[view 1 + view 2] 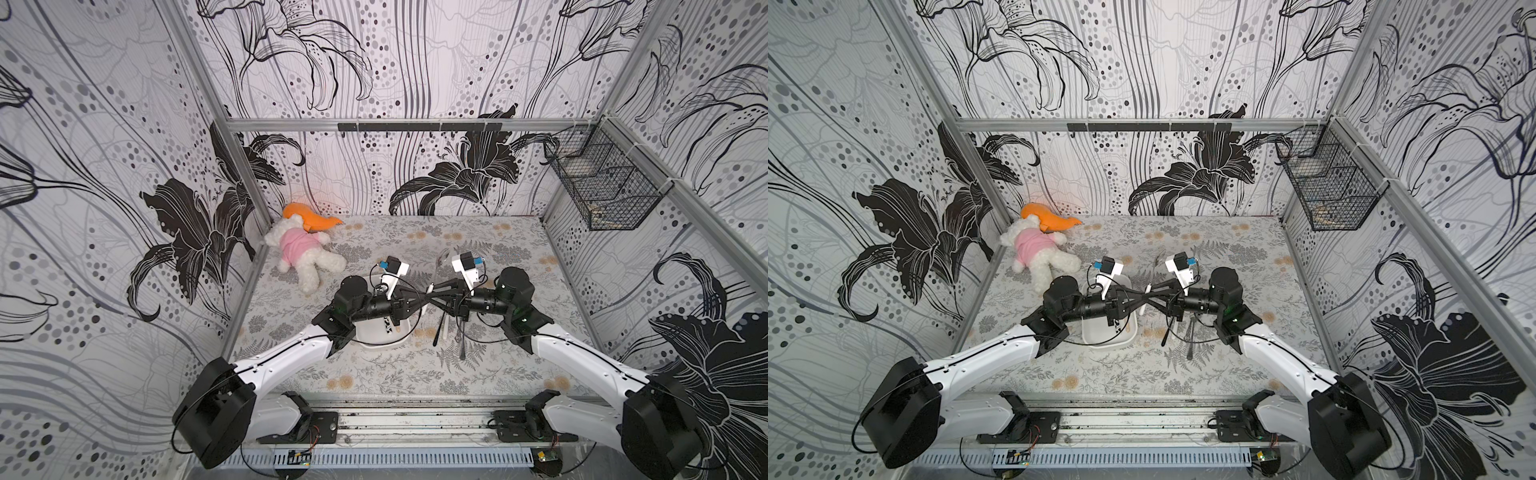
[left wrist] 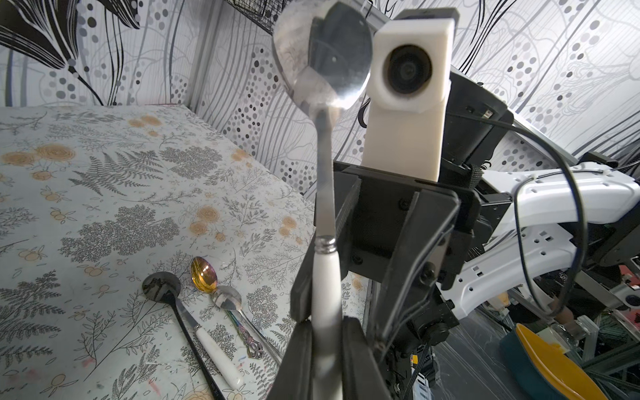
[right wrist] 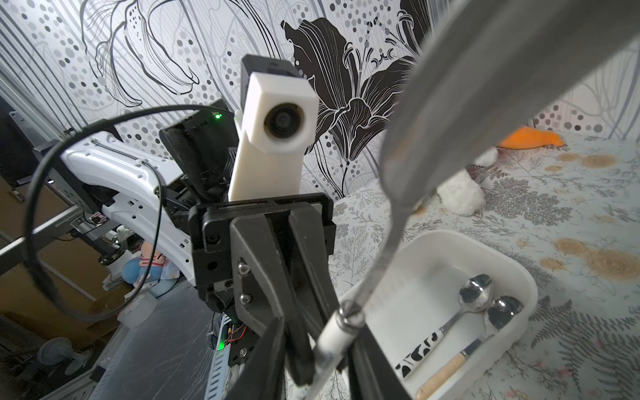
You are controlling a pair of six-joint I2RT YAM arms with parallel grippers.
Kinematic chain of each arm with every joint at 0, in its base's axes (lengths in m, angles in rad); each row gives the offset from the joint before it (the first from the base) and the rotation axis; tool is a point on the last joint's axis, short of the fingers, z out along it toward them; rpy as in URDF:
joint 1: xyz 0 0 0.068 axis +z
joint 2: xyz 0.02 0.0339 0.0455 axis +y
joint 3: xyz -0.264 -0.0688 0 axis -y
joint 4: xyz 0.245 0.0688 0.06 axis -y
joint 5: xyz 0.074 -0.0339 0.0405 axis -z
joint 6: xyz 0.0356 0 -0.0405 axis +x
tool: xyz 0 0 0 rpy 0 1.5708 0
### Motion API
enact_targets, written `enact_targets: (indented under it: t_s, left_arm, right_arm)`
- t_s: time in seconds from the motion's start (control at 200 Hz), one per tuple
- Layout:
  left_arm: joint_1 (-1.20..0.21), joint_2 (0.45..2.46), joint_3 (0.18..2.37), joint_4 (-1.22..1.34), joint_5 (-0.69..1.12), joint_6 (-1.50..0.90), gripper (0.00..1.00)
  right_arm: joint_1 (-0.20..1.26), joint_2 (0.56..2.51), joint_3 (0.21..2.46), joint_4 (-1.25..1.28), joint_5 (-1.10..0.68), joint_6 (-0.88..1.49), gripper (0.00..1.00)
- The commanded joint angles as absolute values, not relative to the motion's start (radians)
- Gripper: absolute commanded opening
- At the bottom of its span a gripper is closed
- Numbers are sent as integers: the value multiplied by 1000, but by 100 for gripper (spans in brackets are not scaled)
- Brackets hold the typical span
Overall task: Put the spoon into the storage box
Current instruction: Place the spoon in the storage box.
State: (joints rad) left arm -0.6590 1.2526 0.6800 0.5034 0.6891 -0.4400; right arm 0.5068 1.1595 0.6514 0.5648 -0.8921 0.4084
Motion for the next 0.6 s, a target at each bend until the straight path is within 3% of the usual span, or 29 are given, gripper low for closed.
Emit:
enact_targets:
  t_s: [0.0,0.18,0.396,0.596]
  left_arm:
    - [-660,1259,668,602,762,-441,0]
    - [-656,1268,659,626,791,-451,0]
    - [-654,1281,666,629,824,-453,0]
    - [-653,1285,673,624,847,-453,0]
  right_arm:
    - [514,1174,692,617,-923,443,26]
    - [514,1182,701,626,-929,468,25]
    - [515,1190,715,618,-924,482,31]
    - [514,1201,719,614,-924,489,29]
